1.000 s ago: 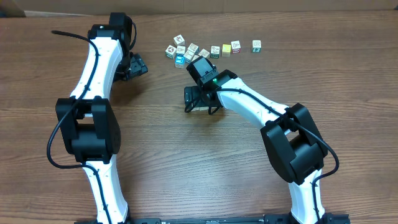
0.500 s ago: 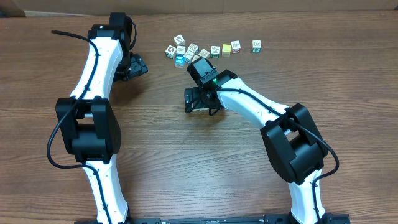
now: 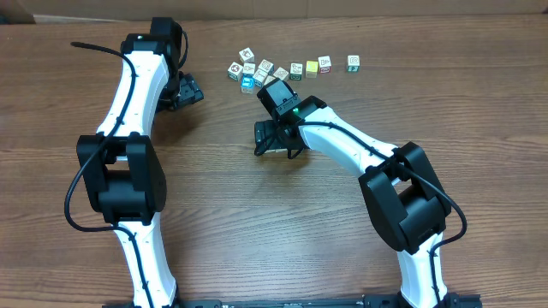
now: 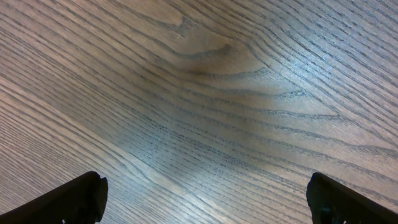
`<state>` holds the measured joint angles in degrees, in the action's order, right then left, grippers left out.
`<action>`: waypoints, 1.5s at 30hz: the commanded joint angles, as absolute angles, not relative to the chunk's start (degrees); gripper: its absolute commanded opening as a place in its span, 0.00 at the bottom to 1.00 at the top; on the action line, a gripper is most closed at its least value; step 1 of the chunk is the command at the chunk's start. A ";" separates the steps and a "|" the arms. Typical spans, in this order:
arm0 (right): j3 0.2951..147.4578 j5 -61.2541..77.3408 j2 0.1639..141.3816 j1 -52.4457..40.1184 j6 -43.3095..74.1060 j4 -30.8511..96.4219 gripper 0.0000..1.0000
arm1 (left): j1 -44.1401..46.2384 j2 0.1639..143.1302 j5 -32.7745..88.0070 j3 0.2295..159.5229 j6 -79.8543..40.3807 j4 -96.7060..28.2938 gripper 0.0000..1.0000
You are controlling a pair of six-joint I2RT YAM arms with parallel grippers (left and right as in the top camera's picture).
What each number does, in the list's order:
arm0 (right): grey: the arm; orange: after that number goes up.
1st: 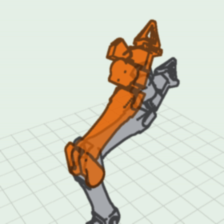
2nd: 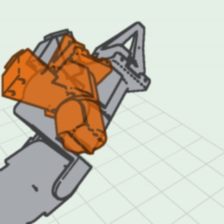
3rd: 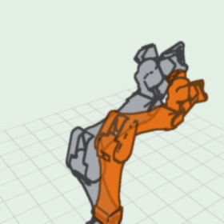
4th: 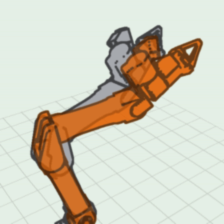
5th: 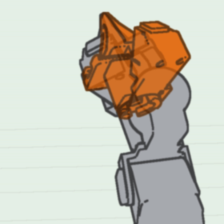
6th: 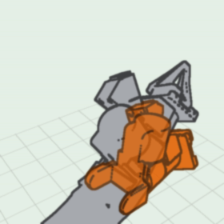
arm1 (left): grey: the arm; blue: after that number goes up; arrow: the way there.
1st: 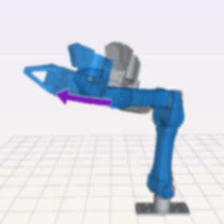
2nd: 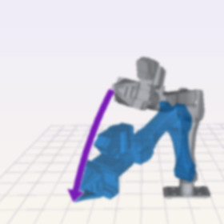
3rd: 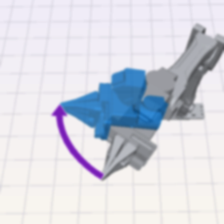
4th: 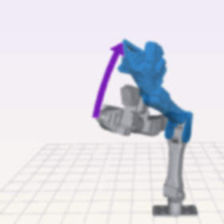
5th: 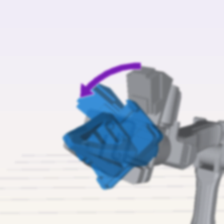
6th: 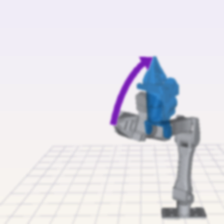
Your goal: Form a horizontal line
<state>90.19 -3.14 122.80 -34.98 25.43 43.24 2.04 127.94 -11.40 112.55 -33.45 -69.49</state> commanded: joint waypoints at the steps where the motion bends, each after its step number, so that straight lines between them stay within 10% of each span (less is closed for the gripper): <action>1: 89.58 -2.83 123.48 -35.29 25.50 43.22 0.93 | 2.26 126.74 -11.99 113.73 -33.21 -69.58 1.00; 45: 89.58 -1.80 123.48 -36.05 31.55 42.76 0.88 | 2.26 126.74 -11.99 113.73 -33.19 -69.60 1.00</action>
<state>90.19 -3.25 122.80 -35.14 30.46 42.85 2.04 127.94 -11.40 112.55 -33.45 -69.49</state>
